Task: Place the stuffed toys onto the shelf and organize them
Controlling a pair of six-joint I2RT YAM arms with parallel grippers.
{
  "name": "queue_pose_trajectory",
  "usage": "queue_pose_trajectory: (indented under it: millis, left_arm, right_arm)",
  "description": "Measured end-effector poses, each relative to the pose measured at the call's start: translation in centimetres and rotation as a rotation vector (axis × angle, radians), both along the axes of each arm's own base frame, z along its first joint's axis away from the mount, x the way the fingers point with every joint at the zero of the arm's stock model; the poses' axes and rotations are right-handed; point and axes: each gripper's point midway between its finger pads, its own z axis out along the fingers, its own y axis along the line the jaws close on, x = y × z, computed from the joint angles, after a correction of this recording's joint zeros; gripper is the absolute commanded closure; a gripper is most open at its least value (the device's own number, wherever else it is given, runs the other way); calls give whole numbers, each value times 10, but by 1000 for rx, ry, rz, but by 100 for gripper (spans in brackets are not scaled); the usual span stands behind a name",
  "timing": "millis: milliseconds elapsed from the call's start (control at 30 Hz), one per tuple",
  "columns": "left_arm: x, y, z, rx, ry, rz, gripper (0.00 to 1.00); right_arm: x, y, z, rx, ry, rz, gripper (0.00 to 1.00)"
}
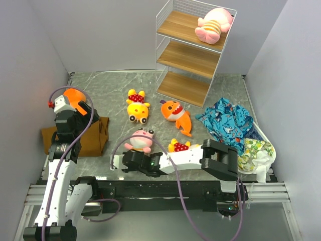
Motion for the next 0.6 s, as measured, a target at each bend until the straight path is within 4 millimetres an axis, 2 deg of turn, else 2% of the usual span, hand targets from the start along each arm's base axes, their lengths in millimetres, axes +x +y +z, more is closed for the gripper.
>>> queue_pose_trajectory:
  millis: [67, 200, 333, 433, 533, 600]
  left_arm:
    - [0, 0, 0, 0, 0, 0, 3]
    - [0, 0, 0, 0, 0, 0, 3]
    - [0, 0, 0, 0, 0, 0, 3]
    - [0, 0, -1, 0, 3, -3, 3]
    - [0, -3, 0, -4, 2, -17, 3]
    - [0, -7, 1, -10, -2, -41, 3]
  right_arm:
    - [3, -1, 2, -3, -19, -6, 100]
    - [11, -3, 6, 3, -64, -33, 100]
    - [14, -22, 20, -30, -105, -37, 100]
    - [18, -33, 57, -10, -138, -24, 100]
    - [27, -39, 115, 61, -187, -19, 100]
    - [38, -42, 161, 124, -233, -22, 100]
